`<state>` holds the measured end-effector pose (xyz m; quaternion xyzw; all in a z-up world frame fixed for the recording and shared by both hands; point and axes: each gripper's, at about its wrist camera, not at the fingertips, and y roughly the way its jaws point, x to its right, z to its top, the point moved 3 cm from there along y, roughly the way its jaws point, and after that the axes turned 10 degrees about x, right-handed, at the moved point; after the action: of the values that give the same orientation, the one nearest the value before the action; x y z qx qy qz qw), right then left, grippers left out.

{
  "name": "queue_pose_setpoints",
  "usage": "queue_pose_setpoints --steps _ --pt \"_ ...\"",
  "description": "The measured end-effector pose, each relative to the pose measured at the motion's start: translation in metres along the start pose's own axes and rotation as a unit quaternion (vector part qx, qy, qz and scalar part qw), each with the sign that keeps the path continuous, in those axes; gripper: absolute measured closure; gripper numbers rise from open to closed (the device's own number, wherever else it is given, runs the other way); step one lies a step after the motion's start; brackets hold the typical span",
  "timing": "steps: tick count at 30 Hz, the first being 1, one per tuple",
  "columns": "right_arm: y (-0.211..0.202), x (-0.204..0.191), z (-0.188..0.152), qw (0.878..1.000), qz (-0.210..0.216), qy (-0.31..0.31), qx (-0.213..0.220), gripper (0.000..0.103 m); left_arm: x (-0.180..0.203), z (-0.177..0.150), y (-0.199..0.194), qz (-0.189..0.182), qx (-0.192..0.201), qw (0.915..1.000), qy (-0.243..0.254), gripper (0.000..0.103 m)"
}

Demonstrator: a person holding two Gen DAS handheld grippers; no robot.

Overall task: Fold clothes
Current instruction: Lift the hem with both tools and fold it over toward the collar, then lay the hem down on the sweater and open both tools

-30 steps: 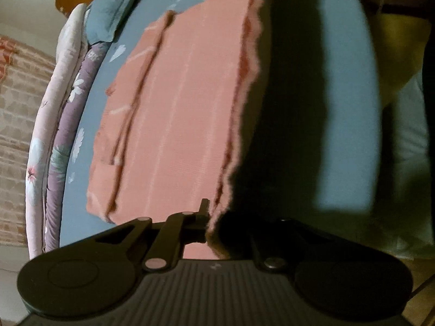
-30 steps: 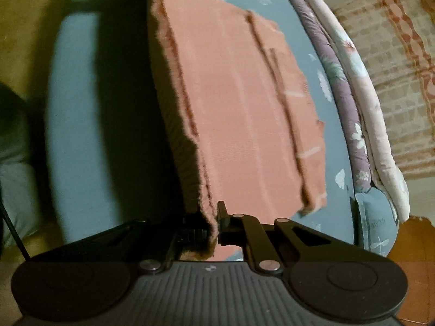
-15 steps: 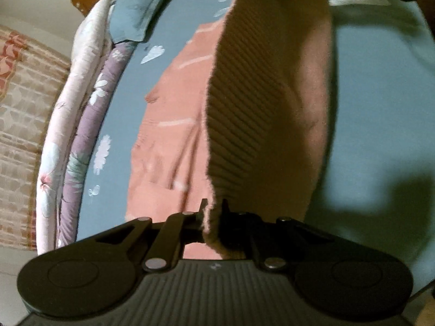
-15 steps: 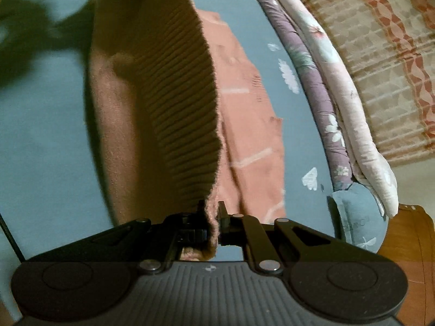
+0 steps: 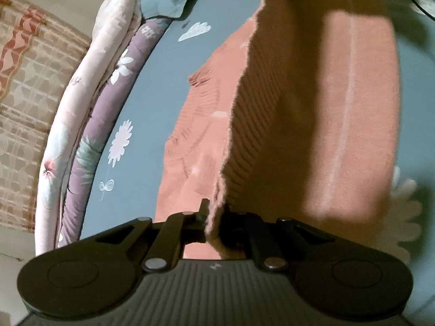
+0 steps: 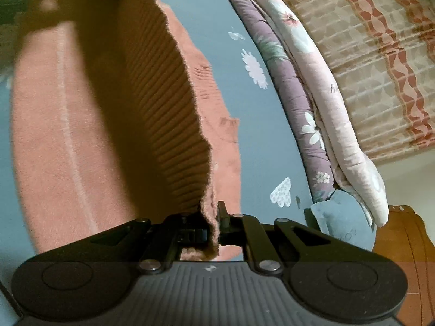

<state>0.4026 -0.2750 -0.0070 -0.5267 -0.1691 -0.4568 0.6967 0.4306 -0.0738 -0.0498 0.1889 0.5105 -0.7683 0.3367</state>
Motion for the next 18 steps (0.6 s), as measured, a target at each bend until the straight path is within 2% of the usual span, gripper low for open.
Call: queue_pose_setpoints --steps 8,18 --pt "0.060 0.030 0.004 0.999 0.003 0.037 -0.010 0.093 -0.026 -0.001 0.040 -0.004 -0.012 0.9998 -0.017 0.098" --pt "0.101 0.031 -0.006 0.997 0.029 0.060 -0.029 0.093 -0.032 -0.007 0.074 -0.022 -0.023 0.9990 -0.031 0.094"
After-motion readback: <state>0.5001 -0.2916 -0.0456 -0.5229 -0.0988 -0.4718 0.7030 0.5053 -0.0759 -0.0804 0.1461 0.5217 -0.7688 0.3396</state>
